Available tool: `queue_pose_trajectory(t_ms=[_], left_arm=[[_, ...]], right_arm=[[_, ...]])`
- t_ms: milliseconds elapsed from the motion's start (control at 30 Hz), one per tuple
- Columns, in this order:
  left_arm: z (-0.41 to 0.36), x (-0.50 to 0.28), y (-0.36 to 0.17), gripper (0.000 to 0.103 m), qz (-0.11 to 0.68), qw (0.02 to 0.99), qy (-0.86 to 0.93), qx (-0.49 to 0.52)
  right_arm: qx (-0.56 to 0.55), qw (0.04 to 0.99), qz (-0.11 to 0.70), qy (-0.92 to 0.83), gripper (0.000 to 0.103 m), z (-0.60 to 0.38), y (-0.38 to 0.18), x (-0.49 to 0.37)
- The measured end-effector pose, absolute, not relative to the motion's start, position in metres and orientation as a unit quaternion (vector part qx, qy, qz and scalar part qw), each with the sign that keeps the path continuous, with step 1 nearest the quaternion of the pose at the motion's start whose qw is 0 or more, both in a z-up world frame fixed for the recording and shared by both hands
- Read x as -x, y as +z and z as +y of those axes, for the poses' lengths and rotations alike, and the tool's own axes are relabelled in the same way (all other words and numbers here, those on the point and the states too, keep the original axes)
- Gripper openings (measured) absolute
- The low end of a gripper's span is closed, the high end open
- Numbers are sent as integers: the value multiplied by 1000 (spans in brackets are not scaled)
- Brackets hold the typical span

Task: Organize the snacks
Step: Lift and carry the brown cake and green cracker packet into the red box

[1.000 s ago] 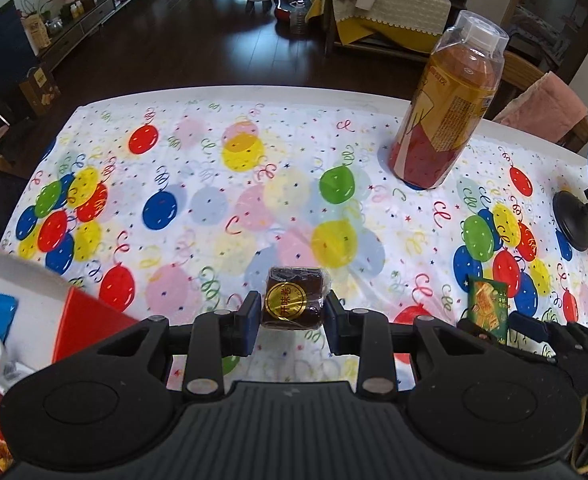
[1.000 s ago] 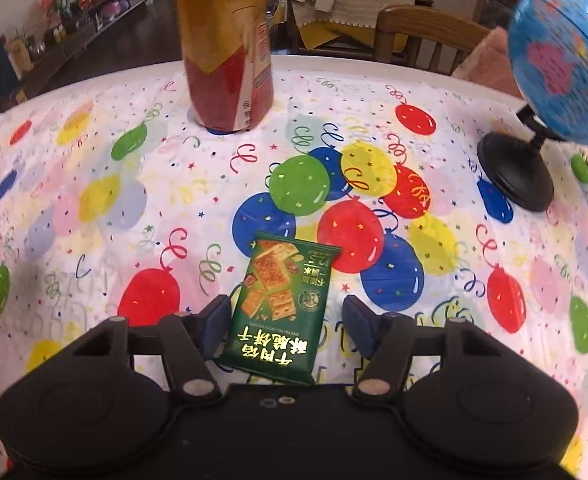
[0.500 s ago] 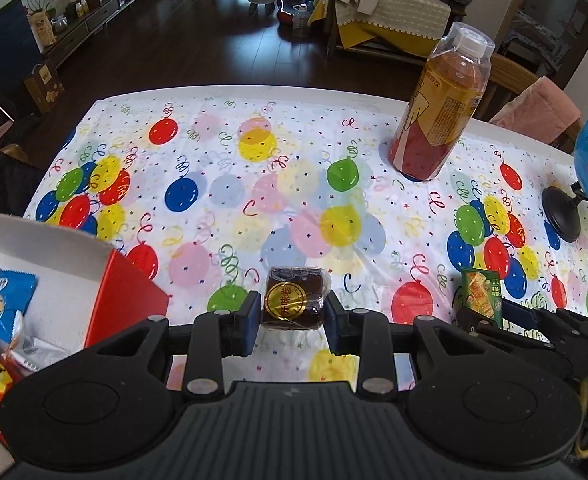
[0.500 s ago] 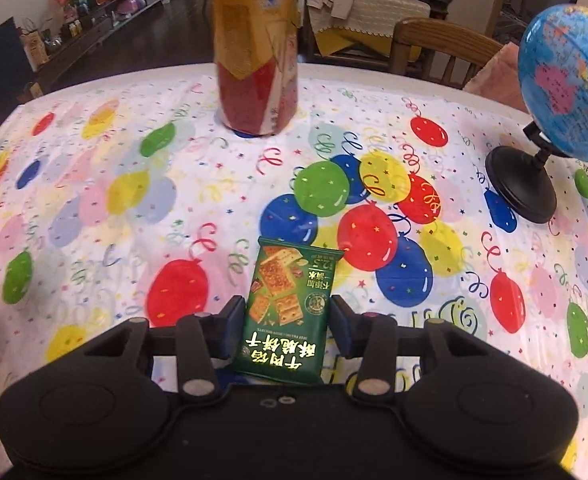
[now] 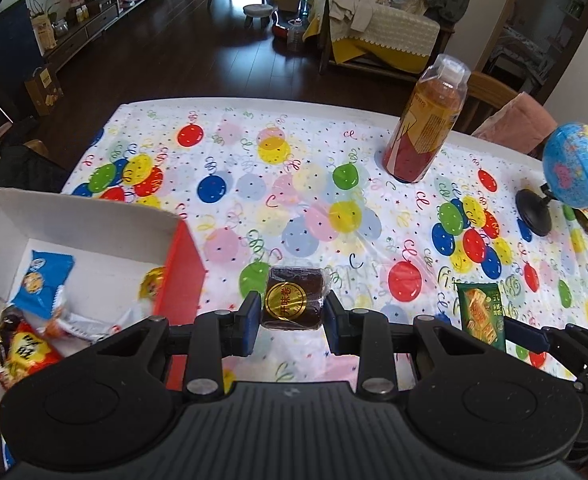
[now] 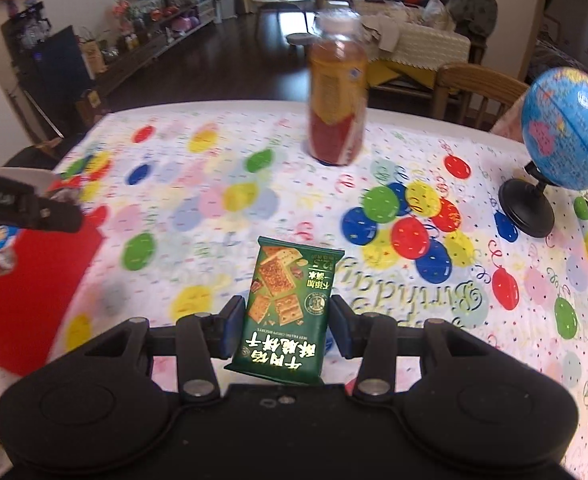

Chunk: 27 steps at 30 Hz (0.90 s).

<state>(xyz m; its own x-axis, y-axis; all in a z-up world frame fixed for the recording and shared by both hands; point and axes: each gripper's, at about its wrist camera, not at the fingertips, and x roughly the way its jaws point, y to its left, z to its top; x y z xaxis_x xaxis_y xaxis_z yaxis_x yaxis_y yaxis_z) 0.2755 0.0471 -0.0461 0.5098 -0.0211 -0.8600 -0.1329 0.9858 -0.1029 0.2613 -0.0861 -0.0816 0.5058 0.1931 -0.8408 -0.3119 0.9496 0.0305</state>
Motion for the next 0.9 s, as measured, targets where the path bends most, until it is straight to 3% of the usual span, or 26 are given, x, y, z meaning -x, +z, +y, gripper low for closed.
queue_pose_trajectory(t_ms=[467, 900], left_arm=[[118, -206, -9, 32, 470, 877, 28, 92], [205, -164, 3, 32, 455, 882, 72, 102]], right_arm=[[65, 876, 434, 201, 43, -13, -23, -196], [85, 867, 413, 266, 43, 78, -10, -170]])
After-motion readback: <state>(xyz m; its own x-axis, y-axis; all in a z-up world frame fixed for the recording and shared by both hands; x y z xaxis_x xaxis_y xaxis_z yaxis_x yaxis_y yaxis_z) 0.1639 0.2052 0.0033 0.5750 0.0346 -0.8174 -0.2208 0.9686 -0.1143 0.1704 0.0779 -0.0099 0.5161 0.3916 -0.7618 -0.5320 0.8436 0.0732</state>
